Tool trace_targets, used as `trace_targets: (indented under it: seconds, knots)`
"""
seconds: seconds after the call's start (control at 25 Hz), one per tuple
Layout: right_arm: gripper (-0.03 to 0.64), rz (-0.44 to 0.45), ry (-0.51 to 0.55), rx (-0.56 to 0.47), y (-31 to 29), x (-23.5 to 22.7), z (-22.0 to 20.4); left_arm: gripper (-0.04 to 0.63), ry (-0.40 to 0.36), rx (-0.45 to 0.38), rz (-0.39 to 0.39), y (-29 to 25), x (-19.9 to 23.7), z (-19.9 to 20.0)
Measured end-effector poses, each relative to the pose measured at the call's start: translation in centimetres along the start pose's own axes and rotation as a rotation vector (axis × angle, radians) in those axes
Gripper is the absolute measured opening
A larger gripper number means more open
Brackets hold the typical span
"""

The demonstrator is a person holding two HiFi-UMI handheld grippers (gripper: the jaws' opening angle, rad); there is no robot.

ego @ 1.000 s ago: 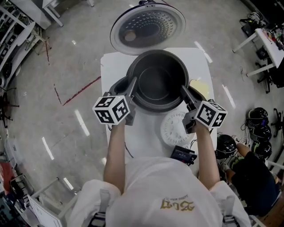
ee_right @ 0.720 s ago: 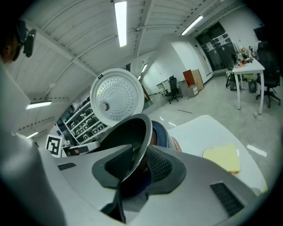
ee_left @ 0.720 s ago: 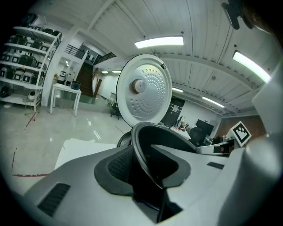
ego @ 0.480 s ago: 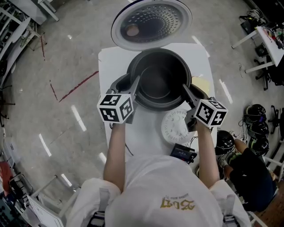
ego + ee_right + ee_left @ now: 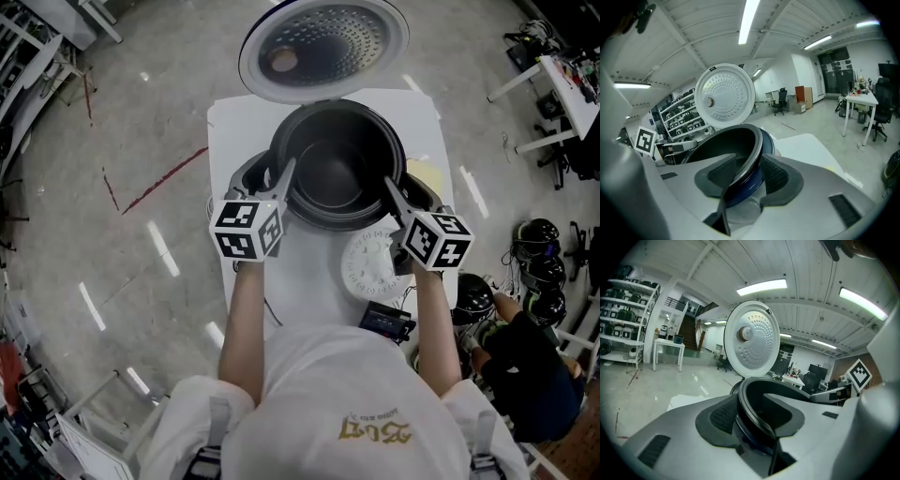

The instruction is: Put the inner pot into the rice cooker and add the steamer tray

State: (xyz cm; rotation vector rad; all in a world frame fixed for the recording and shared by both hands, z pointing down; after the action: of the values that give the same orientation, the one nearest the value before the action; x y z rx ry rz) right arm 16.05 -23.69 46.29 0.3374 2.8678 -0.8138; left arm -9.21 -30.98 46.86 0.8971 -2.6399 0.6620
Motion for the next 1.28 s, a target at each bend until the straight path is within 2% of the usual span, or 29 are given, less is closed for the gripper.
trace_targets:
  seconds: [0.56,0.92,1.28]
  knots:
    - [0.166,0.029,-0.049,-0.064,4.2,0.0,-0.8,0.204,0.005,-0.019,0.038,3.5,-2.3,-0.9]
    - [0.161,0.067,-0.062,-0.078,8.6,-0.5,-3.1,0.195,0.005,-0.03,0.039,6.5,-7.0,-2.6]
    - [0.163,0.076,-0.082,-0.068,14.1,-1.5,-6.8,0.231,0.031,-0.018,0.03,9.7,-11.8,-6.0]
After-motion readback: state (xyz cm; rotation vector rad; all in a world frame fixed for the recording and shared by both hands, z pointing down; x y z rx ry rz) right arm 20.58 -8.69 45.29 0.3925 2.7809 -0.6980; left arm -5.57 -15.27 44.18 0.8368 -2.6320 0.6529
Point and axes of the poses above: the fingertips, and each gripper's own axes: y backward along the fingers, x to its left, z out of its top, the point moved 6 cm from there along y, backward along the fingers, and after that the axes turned 6 degrees about y, right-handed, at the moved point
